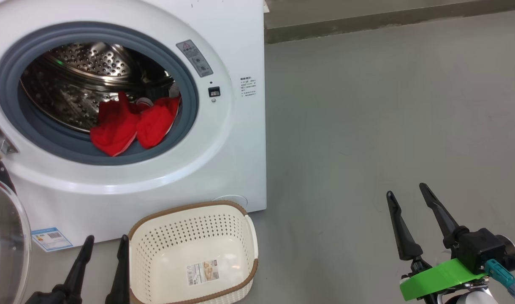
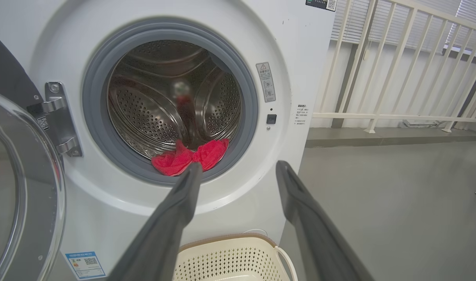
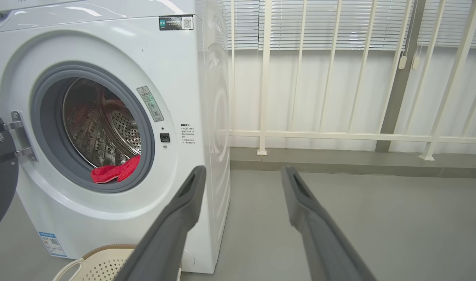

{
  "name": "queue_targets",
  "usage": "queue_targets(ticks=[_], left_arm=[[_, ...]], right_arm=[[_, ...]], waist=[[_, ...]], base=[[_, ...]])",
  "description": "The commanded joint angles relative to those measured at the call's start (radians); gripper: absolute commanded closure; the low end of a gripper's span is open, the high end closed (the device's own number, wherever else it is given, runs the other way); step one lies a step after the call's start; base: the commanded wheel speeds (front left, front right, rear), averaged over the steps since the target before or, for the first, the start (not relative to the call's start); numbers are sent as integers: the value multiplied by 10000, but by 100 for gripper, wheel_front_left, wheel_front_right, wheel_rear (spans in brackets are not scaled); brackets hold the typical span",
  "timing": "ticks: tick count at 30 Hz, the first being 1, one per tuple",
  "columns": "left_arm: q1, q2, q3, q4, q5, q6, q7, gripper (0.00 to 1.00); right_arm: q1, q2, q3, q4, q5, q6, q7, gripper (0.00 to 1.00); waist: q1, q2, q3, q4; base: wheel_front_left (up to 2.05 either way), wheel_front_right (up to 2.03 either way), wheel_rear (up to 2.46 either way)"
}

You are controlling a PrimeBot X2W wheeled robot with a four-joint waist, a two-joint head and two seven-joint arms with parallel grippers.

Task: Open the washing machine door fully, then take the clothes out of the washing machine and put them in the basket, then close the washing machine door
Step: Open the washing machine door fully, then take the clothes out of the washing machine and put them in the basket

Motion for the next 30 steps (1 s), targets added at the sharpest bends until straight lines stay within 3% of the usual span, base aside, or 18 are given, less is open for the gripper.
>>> queue_targets(ticks=[1,30], left_arm=[[-172,101,366,-188,92,-76,-120,0],[-282,100,499,-222,179,-225,-123,0]], right_arm=[[-209,-139,217,-288,136,62,-65,0],[-261,-152,134,-116,24,62,-65,0]], waist=[[0,-1,4,17],[0,-1,120,117]], base=[[0,0,0],[5,-5,0]])
